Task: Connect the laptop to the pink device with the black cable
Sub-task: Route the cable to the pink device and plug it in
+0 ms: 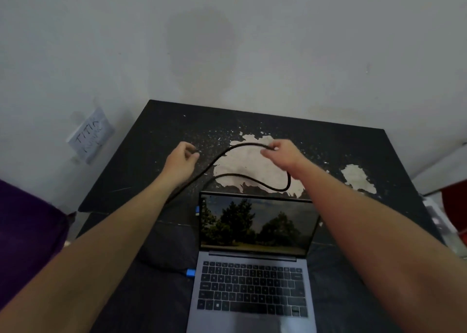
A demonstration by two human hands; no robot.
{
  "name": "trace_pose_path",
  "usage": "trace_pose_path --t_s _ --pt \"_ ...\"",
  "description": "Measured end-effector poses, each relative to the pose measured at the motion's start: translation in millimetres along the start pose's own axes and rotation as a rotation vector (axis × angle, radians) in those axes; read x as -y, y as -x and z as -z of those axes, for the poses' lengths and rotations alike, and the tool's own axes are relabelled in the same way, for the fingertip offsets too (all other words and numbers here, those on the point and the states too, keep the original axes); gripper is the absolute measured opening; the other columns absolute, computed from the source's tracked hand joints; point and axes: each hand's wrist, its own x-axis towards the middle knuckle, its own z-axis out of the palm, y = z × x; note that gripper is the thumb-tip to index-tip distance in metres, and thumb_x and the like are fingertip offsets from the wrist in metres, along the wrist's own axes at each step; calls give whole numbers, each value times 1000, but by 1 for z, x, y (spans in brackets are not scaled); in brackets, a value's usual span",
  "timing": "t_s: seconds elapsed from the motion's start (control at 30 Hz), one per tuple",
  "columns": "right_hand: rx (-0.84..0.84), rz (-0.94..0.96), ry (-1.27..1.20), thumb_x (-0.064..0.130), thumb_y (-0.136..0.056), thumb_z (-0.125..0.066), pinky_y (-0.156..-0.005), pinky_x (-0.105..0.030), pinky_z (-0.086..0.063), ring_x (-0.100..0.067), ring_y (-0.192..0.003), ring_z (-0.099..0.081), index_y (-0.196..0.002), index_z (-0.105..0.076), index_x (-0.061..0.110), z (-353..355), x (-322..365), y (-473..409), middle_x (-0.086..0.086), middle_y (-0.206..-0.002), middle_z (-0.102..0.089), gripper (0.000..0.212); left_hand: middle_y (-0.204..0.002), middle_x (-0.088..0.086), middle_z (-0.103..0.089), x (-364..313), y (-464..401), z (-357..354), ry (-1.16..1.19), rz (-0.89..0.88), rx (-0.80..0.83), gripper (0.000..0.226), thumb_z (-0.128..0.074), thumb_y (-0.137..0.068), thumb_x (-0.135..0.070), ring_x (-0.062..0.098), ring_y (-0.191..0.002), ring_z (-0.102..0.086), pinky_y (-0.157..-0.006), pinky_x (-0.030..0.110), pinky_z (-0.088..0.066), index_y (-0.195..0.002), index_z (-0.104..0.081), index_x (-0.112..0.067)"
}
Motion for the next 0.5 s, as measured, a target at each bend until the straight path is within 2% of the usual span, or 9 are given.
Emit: trace_pose_path --t_s 0.07,0.13,0.17,0.23,0.3,0.33,0.4,0.47,0.5 --pt "-46 -95 -155 23 -93 -67 -44 -25 -31 -12 -54 -39 -105 -59 12 17 8 -1 -3 -74 -52 18 -93 -4 -65 -35 15 -15 17 -75 97 12 -57 -96 -29 18 -88 -61 -73 31 -45 -100 -65 -20" --pt "-20 -182 -276 11 -96 -57 -42 -25 -28 -12 -51 -33 -106 -54 8 31 15 -1 -5 -74 -47 11 -92 -2 -69 -70 33 -34 31 -144 260 16 -56 -96 -32 18 -83 -65 -67 31 -50 -98 -69 -22" --pt "-13 -211 -345 4 -96 -49 -41 -24 -26 -12 -49 -31 -99 -53 6 37 19 0 -6 -70 -44 6 -95 -2 -70 -87 43 -45 40 -172 337 20 -55 -97 -33 16 -83 -65 -65 28 -49 -104 -70 -21" --pt "-58 -255 -499 -6 -93 -37 -41 -24 -29 -13 -47 -31 -82 -49 7 45 25 4 -7 -67 -41 21 -111 -1 -68 -117 63 -70 47 -219 444 34 -55 -97 -38 13 -96 -63 -74 24 -47 -123 -64 -18" --pt "-68 -288 -704 -10 -95 -34 -47 -25 -38 -14 -52 -37 -81 -48 5 49 34 12 -10 -70 -47 24 -121 -2 -62 -140 80 -96 39 -207 516 50 -56 -94 -44 15 -102 -60 -82 28 -46 -136 -51 -16" --pt "-63 -289 -760 -11 -97 -35 -51 -26 -44 -14 -54 -40 -83 -48 4 51 37 18 -11 -72 -49 24 -118 -3 -61 -147 88 -108 46 -183 527 50 -57 -94 -42 15 -99 -59 -80 30 -46 -135 -48 -16" --pt "-31 -263 -824 -9 -100 -37 -64 -29 -52 -15 -61 -49 -85 -50 3 56 38 29 -12 -77 -55 23 -106 -5 -64 -158 96 -128 157 -89 479 28 -56 -96 -29 18 -93 -62 -74 33 -48 -120 -51 -15" --pt "6 -223 -763 5 -102 -45 -78 -35 -52 -18 -79 -61 -97 -57 4 62 25 40 -11 -94 -66 13 -99 3 -69 -165 100 -138 341 43 410 8 -48 -99 -16 23 -91 -67 -75 41 -56 -103 -55 -17" --pt "15 -203 -709 16 -102 -49 -85 -38 -50 -20 -93 -63 -108 -58 6 65 12 45 -9 -106 -68 14 -98 6 -69 -170 100 -139 401 92 384 11 -45 -100 -14 24 -91 -69 -77 44 -57 -100 -55 -18"
